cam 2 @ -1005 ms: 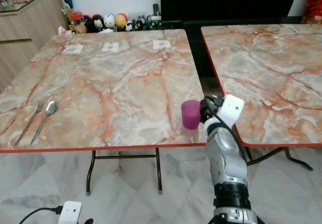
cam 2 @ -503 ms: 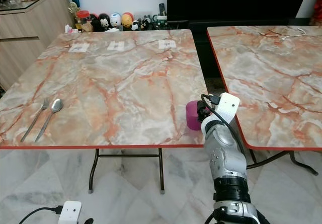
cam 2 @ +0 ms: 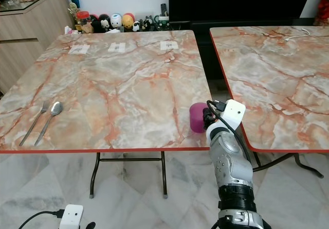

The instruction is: Setting the table

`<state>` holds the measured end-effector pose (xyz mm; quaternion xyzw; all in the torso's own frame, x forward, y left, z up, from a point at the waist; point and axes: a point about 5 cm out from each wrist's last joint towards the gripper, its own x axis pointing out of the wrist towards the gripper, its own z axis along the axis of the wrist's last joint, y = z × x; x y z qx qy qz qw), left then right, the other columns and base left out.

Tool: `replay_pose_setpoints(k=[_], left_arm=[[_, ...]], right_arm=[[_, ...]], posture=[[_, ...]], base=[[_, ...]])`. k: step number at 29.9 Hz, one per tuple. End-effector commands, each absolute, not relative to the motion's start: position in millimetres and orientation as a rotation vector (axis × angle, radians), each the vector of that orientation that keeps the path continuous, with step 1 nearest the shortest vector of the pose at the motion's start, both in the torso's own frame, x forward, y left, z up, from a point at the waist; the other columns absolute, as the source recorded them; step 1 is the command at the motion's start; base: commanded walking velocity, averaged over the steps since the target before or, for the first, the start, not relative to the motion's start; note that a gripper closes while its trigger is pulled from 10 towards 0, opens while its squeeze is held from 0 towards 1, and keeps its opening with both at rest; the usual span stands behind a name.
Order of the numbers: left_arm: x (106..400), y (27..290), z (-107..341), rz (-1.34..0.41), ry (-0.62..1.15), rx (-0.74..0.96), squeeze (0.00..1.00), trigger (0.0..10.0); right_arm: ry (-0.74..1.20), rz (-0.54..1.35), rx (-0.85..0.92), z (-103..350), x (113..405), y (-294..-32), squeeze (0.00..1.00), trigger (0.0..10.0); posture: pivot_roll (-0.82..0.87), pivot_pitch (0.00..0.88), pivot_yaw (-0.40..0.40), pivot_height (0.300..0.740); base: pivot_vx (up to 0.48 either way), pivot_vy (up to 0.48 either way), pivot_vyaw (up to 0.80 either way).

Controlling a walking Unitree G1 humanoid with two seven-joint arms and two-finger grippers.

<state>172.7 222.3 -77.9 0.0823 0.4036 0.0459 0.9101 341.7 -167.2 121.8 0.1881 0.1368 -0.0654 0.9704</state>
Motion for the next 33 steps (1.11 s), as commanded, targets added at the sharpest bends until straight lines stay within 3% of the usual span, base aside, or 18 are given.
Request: replay_pose_setpoints(k=[1,5,6,7,8,9,10,33], left_arm=[[169.3,225.3,-78.9,0.097,0.845,0.185,0.00,10.0],[169.0,225.4,-79.1,0.096,0.847,0.186,0.00,10.0],[169.0,225.2,-79.2,0.095,0.848,0.186,0.00,10.0],[169.0,225.2,-79.2,0.095,0.848,0.186,0.00,10.0],[169.1,224.9,-79.2,0.093,0.848,0.185,0.00,10.0],[169.2,224.9,-79.2,0.093,0.848,0.185,0.00,10.0],[169.1,224.8,-79.3,0.092,0.849,0.184,0.00,10.0],[171.8,222.6,-78.5,0.060,0.845,0.217,0.00,10.0]], right_arm=[[0.302,-0.136,0.373,119.6,341.1,-166.0,0.00,10.0],[0.303,-0.143,0.373,119.8,340.9,-166.8,0.00,10.0],[0.303,-0.143,0.374,119.7,340.9,-167.0,0.00,8.7],[0.303,-0.143,0.374,119.7,340.9,-167.0,0.00,8.7],[0.304,-0.144,0.375,119.3,341.0,-167.0,0.00,4.5],[0.304,-0.144,0.375,119.2,341.0,-167.0,0.00,4.5],[0.305,-0.146,0.376,119.2,341.0,-167.0,0.00,0.0],[0.312,-0.161,0.384,118.4,341.7,-167.0,0.00,0.0]], posture=[[-0.06,0.036,0.042,0.732],[-0.06,0.036,0.044,0.732],[-0.06,0.035,0.043,0.732],[-0.06,0.035,0.043,0.732],[-0.06,0.035,0.043,0.732],[-0.06,0.035,0.043,0.732],[-0.06,0.035,0.044,0.732],[-0.06,0.029,0.043,0.732]], base=[[0.000,0.000,0.00],[0.000,0.000,0.00],[0.000,0.000,0.00],[0.000,0.000,0.00],[0.000,0.000,0.00],[0.000,0.000,0.00],[0.000,0.000,0.00],[0.000,0.000,0.00]])
